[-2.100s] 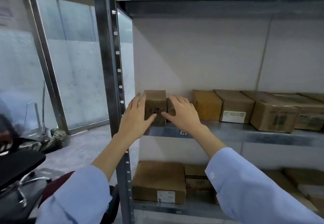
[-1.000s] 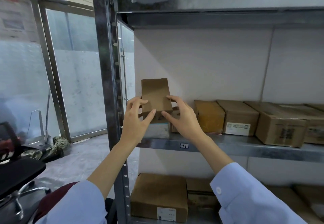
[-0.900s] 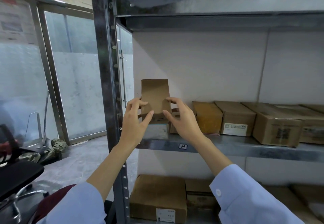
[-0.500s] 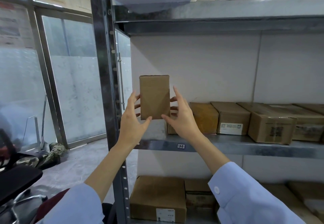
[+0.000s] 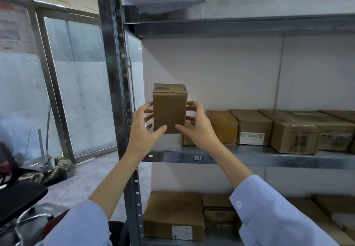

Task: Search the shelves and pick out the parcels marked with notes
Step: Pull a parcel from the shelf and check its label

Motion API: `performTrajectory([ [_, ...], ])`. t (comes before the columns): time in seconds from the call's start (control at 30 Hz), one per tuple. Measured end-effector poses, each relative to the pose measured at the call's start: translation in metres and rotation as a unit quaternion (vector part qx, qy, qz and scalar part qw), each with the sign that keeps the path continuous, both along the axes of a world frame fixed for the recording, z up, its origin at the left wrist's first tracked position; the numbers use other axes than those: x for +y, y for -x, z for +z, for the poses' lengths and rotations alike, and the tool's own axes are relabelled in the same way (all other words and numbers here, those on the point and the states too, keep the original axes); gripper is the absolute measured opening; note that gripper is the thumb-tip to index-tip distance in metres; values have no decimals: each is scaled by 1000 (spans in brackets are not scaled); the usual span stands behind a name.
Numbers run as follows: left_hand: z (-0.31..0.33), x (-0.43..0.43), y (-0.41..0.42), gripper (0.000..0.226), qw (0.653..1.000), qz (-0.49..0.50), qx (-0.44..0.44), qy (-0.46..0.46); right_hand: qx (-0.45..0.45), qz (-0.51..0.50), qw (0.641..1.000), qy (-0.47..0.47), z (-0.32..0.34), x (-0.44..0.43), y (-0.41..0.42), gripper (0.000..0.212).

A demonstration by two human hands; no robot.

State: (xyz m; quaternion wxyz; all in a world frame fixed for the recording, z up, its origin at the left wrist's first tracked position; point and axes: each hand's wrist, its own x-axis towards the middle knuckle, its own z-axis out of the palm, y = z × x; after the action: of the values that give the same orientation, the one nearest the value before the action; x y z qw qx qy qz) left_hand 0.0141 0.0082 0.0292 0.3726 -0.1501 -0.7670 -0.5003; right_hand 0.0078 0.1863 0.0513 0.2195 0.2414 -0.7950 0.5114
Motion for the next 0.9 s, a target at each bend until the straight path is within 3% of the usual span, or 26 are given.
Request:
performTrajectory([
  [0.17, -2, 2, 4, 76, 1000, -18, -10, -13, -2, -17, 1000, -24, -3, -1, 1, 100],
  [0.3, -4, 3, 4, 89, 1000, -14, -27, -3, 5, -14, 999, -46, -3, 0, 0, 97],
  [0.73, -2, 2, -2, 60, 999, -15, -30, -26, -41, 38, 998, 8, -6, 5, 0, 69],
  [0.9, -1, 4, -3, 69, 998, -16, -35, -44, -40, 43, 997, 46, -6, 4, -1, 82],
])
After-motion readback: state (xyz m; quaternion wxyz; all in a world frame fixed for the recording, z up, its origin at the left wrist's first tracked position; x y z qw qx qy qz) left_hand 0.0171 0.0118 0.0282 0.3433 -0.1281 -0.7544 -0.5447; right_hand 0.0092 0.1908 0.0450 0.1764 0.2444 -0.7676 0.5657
